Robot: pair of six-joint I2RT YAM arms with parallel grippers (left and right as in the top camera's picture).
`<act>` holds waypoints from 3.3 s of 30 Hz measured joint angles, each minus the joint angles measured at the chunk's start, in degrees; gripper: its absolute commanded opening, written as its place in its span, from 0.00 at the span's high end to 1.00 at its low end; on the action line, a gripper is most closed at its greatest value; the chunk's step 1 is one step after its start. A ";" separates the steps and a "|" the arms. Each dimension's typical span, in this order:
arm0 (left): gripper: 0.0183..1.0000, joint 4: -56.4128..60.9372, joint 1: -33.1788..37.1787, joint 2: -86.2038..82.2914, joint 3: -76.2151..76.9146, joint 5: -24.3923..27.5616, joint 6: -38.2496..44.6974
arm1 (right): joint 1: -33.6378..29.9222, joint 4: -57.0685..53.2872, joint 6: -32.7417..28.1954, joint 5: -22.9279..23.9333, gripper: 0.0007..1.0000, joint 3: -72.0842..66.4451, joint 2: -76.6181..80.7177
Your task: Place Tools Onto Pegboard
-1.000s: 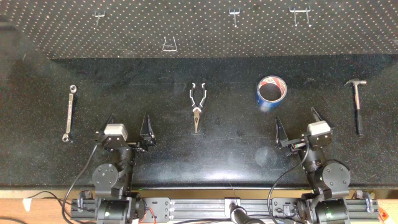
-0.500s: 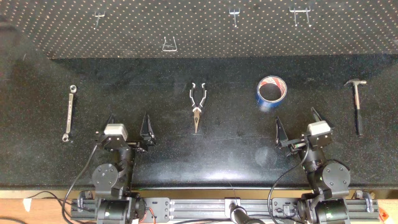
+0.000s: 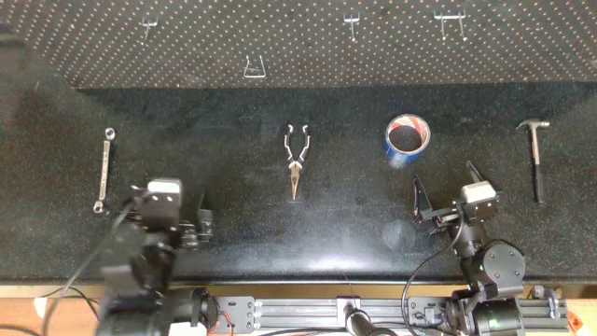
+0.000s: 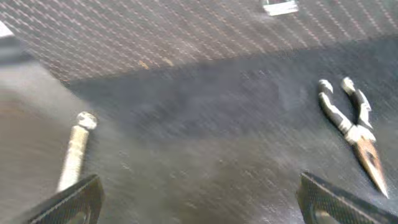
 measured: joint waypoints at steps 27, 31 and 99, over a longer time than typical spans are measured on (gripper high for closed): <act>0.00 -12.52 32.76 91.06 49.79 -2.60 24.81 | 0.02 -0.04 0.00 0.22 0.02 0.00 -0.07; 0.00 -12.46 32.76 93.90 49.79 -0.94 24.02 | 0.02 -0.04 0.02 0.22 0.02 0.00 -0.07; 0.99 30.91 10.14 43.19 15.91 -0.11 -4.48 | 0.02 -0.04 0.04 0.22 0.02 0.00 -0.07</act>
